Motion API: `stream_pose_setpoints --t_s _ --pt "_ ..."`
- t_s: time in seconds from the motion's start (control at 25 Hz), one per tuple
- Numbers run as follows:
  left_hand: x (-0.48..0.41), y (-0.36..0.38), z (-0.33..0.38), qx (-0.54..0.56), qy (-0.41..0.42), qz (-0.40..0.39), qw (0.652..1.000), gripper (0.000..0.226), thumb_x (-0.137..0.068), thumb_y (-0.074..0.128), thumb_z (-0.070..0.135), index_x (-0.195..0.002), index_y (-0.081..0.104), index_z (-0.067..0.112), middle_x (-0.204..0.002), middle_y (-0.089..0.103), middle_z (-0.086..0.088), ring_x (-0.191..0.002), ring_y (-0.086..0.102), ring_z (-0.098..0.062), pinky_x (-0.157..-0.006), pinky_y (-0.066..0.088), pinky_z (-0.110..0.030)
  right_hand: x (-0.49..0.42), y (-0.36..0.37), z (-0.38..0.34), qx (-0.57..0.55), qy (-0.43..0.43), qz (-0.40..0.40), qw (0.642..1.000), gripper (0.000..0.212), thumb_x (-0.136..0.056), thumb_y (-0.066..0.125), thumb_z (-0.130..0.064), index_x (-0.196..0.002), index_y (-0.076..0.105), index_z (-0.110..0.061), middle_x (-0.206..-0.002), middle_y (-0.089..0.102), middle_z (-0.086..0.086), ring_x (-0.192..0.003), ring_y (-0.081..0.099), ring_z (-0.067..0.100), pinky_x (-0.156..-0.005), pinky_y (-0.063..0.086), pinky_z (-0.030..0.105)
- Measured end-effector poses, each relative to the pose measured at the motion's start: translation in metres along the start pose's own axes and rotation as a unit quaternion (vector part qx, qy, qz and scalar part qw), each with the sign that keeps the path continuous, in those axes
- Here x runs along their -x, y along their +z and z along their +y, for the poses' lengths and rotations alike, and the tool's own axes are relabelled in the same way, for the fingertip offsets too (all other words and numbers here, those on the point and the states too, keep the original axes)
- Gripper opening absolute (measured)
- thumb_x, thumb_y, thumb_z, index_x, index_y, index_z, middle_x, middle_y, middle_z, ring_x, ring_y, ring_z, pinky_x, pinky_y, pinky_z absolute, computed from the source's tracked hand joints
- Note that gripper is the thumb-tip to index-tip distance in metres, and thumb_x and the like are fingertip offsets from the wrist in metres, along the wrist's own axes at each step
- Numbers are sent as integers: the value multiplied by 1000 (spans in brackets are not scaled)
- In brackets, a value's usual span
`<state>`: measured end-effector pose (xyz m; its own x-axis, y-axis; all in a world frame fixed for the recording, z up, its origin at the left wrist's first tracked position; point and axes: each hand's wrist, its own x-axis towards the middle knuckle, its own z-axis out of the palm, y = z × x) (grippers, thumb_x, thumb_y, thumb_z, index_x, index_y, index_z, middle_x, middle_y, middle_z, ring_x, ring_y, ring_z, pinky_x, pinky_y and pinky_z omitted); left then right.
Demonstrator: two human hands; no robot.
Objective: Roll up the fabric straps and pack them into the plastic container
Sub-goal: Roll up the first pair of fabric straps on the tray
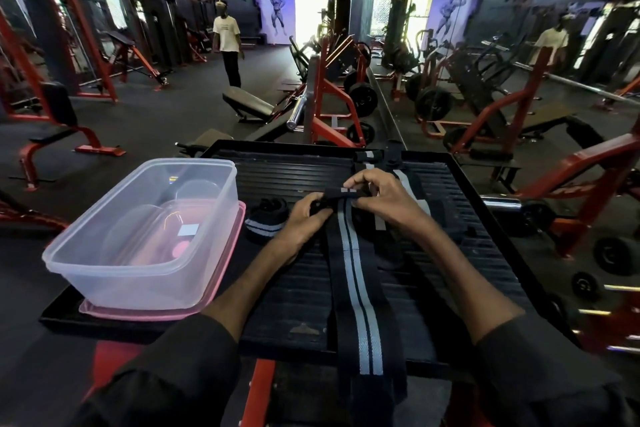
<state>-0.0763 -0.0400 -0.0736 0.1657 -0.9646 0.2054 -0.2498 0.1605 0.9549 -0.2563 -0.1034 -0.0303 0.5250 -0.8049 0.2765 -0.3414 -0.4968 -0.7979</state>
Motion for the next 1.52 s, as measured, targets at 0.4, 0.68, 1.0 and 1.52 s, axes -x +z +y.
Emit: stream_pose_setpoints --t_s 0.4,0.68,1.0,1.52 --pt "1 2 -5 93 -37 -18 995 20 -95 62 3 -107 67 18 -102 71 5 -90 70 4 -74 53 -11 9 -6 13 -142 62 -14 988 32 -90 75 -13 -122 69 -12 -121 71 5 -105 67 9 -85 52 16" --pt "-5 -3 -12 134 -94 -74 984 32 -91 73 21 -122 67 17 -121 73 -2 -115 68 -19 -98 54 -31 8 1 36 -113 -30 16 993 23 -92 73 -13 -114 71 -6 -114 74 14 -109 69 33 -97 55 44" --pt "-4 1 -6 67 -11 -35 997 27 -94 70 17 -119 66 7 -121 70 -8 -107 67 -12 -80 54 -16 6 7 37 -76 -58 41 995 31 -82 78 -33 -107 73 -15 -103 74 10 -92 63 54 -81 53 67" --pt "-3 -8 -6 1 31 -83 996 21 -92 71 13 -111 68 21 -110 70 8 -102 66 2 -84 53 -13 9 0 42 -101 -56 -3 993 25 -88 76 -14 -113 73 -10 -106 73 18 -98 64 53 -85 52 67"
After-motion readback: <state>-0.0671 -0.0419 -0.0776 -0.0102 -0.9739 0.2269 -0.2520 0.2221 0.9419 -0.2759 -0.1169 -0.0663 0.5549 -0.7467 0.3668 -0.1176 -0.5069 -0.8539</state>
